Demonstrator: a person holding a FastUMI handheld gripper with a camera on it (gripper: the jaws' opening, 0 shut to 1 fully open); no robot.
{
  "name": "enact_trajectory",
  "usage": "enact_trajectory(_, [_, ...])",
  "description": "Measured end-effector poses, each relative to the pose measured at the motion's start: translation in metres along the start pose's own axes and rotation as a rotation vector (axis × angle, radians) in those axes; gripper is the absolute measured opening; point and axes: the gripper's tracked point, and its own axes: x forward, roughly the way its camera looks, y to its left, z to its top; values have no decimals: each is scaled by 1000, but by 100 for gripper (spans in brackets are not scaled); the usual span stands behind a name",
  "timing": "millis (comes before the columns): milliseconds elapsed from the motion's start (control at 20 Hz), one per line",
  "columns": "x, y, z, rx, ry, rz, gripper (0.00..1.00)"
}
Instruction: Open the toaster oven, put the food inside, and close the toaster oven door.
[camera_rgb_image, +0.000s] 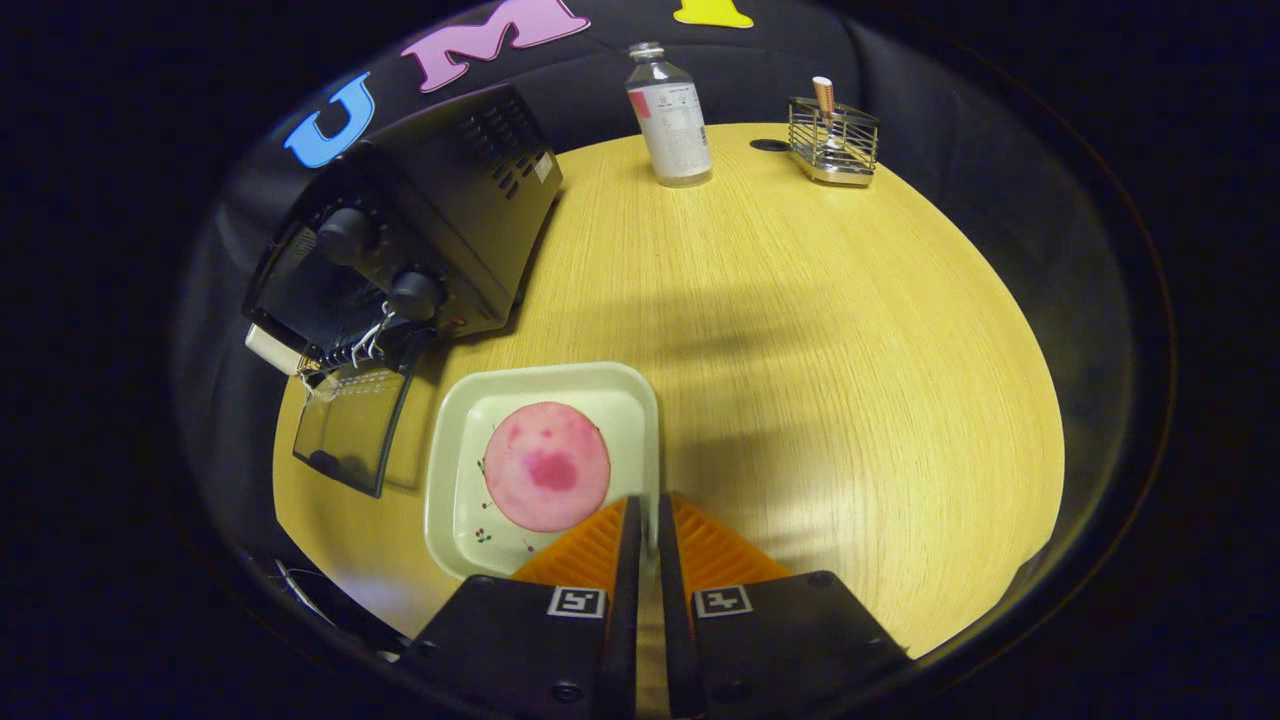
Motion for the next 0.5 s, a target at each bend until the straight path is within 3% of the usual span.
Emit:
enact_trajectory(200, [0,-1,3,-21,-10,-21,17])
enact_trajectory(500, [2,7,3,87,-5,96,6])
